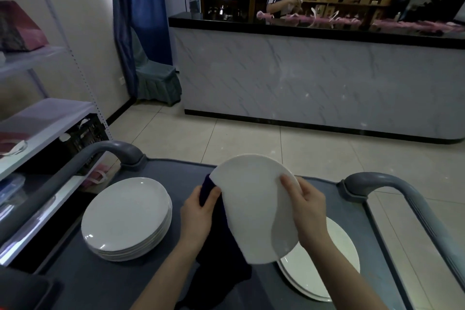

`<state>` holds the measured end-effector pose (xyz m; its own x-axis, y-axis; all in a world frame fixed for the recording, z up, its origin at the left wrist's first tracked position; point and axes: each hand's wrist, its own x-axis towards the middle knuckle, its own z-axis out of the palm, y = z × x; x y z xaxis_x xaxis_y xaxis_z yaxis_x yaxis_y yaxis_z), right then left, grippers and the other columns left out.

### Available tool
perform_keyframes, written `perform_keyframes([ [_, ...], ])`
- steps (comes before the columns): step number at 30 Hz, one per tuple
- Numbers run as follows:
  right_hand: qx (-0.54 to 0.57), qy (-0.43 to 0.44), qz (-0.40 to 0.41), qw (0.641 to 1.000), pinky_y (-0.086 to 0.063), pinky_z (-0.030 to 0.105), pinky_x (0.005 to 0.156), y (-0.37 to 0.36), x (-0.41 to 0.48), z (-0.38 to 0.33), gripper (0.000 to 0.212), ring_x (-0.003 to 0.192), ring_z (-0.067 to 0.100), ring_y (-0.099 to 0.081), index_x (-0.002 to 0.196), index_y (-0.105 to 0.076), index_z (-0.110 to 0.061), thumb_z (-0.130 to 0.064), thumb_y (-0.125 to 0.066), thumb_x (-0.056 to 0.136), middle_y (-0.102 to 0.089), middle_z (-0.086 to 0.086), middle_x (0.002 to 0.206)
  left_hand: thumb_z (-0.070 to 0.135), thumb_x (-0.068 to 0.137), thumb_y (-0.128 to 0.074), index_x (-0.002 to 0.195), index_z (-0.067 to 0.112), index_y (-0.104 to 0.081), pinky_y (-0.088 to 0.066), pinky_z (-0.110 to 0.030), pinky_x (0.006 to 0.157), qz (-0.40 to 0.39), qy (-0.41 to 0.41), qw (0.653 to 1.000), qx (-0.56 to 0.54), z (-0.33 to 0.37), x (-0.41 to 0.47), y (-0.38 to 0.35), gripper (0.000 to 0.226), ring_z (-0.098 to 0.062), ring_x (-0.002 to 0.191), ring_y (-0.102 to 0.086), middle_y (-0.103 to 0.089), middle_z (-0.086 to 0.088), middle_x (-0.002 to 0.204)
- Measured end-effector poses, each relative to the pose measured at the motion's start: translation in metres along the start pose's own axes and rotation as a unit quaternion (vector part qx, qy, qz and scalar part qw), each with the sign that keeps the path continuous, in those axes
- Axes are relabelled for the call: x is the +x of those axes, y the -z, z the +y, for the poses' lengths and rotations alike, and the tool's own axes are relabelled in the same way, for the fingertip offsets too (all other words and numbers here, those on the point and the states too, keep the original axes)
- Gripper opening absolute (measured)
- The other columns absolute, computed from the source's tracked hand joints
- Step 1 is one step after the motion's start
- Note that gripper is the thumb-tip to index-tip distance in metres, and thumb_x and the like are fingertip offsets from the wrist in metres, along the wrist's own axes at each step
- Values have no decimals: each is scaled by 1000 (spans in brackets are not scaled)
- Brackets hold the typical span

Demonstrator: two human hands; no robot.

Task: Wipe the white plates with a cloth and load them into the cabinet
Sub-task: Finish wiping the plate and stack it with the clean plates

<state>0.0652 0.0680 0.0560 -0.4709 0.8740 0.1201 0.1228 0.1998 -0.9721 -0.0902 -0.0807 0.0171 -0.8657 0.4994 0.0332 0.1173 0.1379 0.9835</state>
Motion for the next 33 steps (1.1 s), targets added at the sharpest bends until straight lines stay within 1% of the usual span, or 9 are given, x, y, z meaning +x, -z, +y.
perform_keyframes([
  [3,-44,25,-22,999,-38,13,53,3,-3,0,25,56,0,-49,73,-67,-20,-36,-64,93,-61,-4,65,37,93,-62,91,23,-67,-54,-42,77,-45,1,999,20,-7,-2,4,15,-17,84,-69,-73,5,84],
  [7,-124,85,-81,985,-35,18,54,12,6,-4,36,55,3,-44,69,-59,-15,-45,-63,90,-56,1,65,40,91,-64,88,31,-65,-50,-28,68,-79,-80,992,54,1,0,10,11,-4,74,-65,-71,13,81],
  [12,-217,153,-194,944,-37,13,56,-1,0,-7,28,59,0,-52,66,-57,-40,-40,-62,93,-59,-17,63,36,85,-73,78,28,-59,-39,-22,58,-157,-149,968,124,14,9,9,18,0,60,-49,-62,9,68],
  [15,-175,133,-173,960,-38,12,58,-3,-4,-4,21,62,-1,-55,73,-65,-35,-40,-63,93,-63,-16,67,38,86,-71,84,36,-59,-40,-17,62,-120,-152,971,142,13,4,6,12,2,68,-58,-65,17,74],
  [18,-90,77,-76,990,-38,13,55,-4,-10,1,24,59,0,-52,71,-66,-27,-36,-64,93,-62,-11,65,44,90,-63,102,53,-48,-40,-7,66,-32,-129,982,135,12,-1,11,21,17,79,-57,-62,36,83],
  [21,9,-21,52,998,-33,21,50,-10,-19,7,44,51,7,-37,64,-51,-9,-41,-62,91,-43,-1,56,55,89,-51,106,64,-42,-40,-2,69,-22,-91,993,74,6,-10,11,22,19,91,-55,-60,41,99],
  [23,55,-55,89,993,-29,21,49,-14,-25,10,48,50,8,-32,61,-39,-10,-40,-62,91,-35,-4,56,49,91,-55,106,67,-43,-41,-1,72,-30,-72,996,36,-1,-14,11,26,18,97,-55,-58,42,105],
  [28,0,-1,35,999,-36,13,49,-6,-18,7,32,52,3,-43,68,-61,-18,-38,-61,94,-53,-3,59,30,93,-65,100,57,-54,-46,-9,72,-78,-96,992,29,-1,2,19,30,7,92,-63,-67,28,100],
  [33,-141,93,-96,981,-36,15,55,3,3,-13,30,54,1,-45,67,-60,-21,-35,-65,93,-57,-4,63,32,91,-67,100,41,-59,-44,-10,68,-177,-135,969,103,25,22,24,15,2,81,-64,-69,19,89],
])
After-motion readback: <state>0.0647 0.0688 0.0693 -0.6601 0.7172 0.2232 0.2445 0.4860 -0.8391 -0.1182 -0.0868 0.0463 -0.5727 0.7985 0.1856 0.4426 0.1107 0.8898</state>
